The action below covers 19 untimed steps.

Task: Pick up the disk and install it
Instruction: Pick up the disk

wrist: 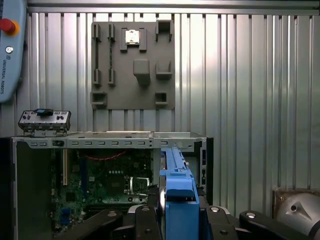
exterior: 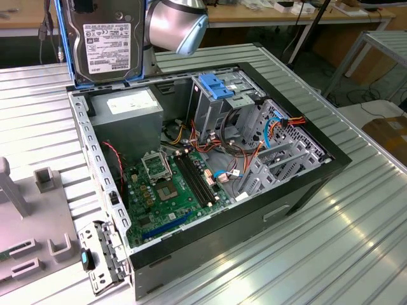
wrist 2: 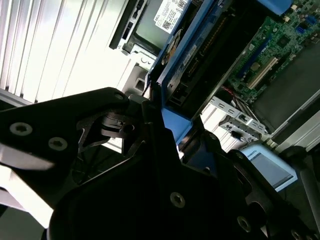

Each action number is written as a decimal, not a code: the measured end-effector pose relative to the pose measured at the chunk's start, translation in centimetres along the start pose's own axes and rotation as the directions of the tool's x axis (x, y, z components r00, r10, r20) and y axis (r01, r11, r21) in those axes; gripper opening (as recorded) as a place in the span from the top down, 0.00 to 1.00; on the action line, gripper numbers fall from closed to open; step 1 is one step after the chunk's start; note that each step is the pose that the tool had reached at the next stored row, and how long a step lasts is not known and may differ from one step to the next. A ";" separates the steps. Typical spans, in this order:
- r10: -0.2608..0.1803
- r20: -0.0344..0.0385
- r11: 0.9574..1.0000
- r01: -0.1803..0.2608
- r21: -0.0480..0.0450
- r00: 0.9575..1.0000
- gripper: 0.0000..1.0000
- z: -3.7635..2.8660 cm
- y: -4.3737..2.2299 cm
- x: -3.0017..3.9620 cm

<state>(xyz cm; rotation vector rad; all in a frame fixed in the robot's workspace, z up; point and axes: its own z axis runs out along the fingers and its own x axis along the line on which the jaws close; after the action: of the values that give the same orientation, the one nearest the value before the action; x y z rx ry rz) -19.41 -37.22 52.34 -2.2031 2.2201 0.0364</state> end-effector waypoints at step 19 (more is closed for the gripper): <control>0.009 -0.006 1.000 -0.009 0.001 1.000 0.63 0.35 -5.14 -0.01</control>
<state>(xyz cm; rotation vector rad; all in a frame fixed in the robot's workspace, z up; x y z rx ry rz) -14.28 -37.24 51.95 -2.1947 2.2327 0.0288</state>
